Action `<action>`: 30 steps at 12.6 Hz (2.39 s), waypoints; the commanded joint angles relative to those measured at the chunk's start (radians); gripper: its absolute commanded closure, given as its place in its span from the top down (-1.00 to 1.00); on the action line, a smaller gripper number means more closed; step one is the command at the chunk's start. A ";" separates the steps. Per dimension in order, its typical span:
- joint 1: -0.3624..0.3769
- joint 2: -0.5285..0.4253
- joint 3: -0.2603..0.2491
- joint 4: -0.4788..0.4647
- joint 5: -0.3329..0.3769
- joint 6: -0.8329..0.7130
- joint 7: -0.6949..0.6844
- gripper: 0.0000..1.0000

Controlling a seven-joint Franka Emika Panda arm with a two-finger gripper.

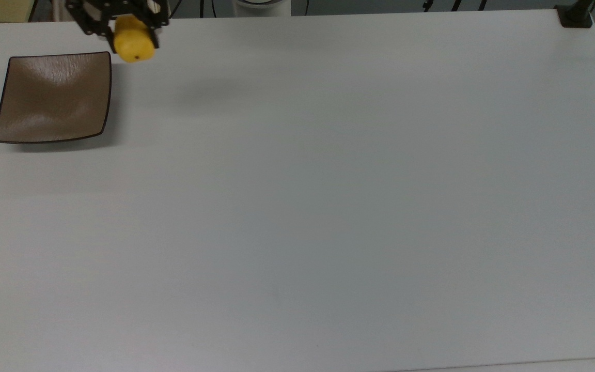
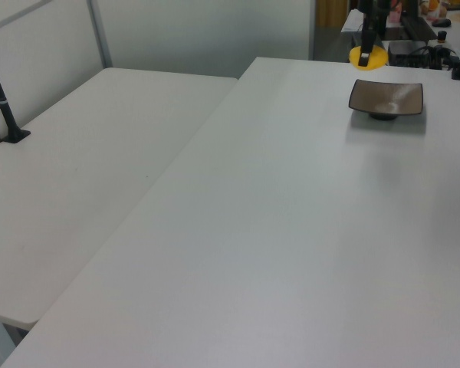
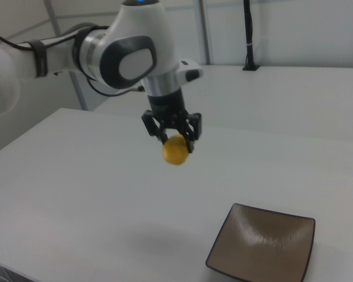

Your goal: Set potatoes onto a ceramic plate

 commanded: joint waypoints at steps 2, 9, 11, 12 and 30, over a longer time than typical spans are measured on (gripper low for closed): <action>-0.087 0.068 -0.046 0.003 -0.013 0.087 -0.130 -0.99; -0.187 0.259 -0.106 -0.063 -0.016 0.383 -0.278 -0.88; -0.192 0.273 -0.116 -0.113 -0.018 0.472 -0.295 -0.88; -0.201 0.293 -0.116 -0.120 -0.018 0.507 -0.297 -0.86; 0.096 -0.058 -0.109 0.147 0.031 -0.222 0.396 1.00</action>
